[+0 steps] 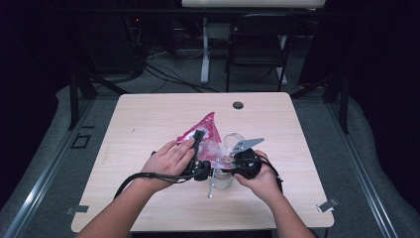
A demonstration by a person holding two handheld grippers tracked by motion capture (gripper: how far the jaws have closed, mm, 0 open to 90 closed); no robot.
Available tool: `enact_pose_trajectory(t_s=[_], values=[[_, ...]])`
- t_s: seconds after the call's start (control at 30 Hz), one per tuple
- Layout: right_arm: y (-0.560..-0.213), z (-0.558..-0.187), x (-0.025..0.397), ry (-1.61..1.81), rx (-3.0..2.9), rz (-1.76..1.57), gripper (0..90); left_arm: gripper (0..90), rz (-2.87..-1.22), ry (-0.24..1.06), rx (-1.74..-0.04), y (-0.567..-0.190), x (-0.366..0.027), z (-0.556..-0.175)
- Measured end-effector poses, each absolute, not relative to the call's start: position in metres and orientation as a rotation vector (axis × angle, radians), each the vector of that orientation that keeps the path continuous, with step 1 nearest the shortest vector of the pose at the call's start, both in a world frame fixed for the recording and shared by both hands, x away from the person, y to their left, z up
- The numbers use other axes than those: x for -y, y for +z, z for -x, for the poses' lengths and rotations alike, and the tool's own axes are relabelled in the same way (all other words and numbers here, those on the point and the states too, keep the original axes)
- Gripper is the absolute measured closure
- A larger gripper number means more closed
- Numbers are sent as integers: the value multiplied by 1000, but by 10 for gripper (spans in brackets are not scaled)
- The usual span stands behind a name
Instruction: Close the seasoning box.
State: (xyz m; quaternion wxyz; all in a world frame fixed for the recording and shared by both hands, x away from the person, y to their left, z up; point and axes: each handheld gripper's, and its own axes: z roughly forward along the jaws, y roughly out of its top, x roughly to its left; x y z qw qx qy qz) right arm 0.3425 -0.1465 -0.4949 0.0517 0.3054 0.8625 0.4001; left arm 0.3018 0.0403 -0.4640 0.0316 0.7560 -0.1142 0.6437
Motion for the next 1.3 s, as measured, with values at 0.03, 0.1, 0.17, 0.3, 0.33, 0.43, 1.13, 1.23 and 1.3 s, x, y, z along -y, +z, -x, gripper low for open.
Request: enact_pose_trajectory(t_s=[0.03, 0.1, 0.17, 0.3, 0.33, 0.43, 1.13, 1.23, 1.3], values=[[-495, -343, 146, 1218, -2624, -929, 900, 623, -2330, 1984, 355, -463, -40, -302], [-495, -343, 147, 1219, -2627, -928, 900, 623, -2325, 1985, 352, -464, -40, -302], [-495, -343, 147, 1219, -2624, -930, 900, 623, -2310, 1993, 359, -463, -40, -301], [-495, -343, 147, 1220, -2627, -930, 900, 620, -2316, 1986, 347, -463, -40, -300], [-495, -343, 147, 1222, -2627, -931, 900, 620, -2311, 1988, 351, -463, -39, -300], [-495, -343, 147, 1227, -2624, -932, 900, 622, -2305, 1999, 362, -462, -39, -299], [-496, -344, 148, 1226, -2603, -954, 900, 614, -2284, 2022, 400, -462, -37, -296], [-497, -344, 147, 1226, -2599, -953, 900, 613, -2274, 2017, 397, -462, -37, -297], [-497, -344, 147, 1225, -2600, -953, 900, 612, -2280, 2024, 401, -462, -36, -296]])
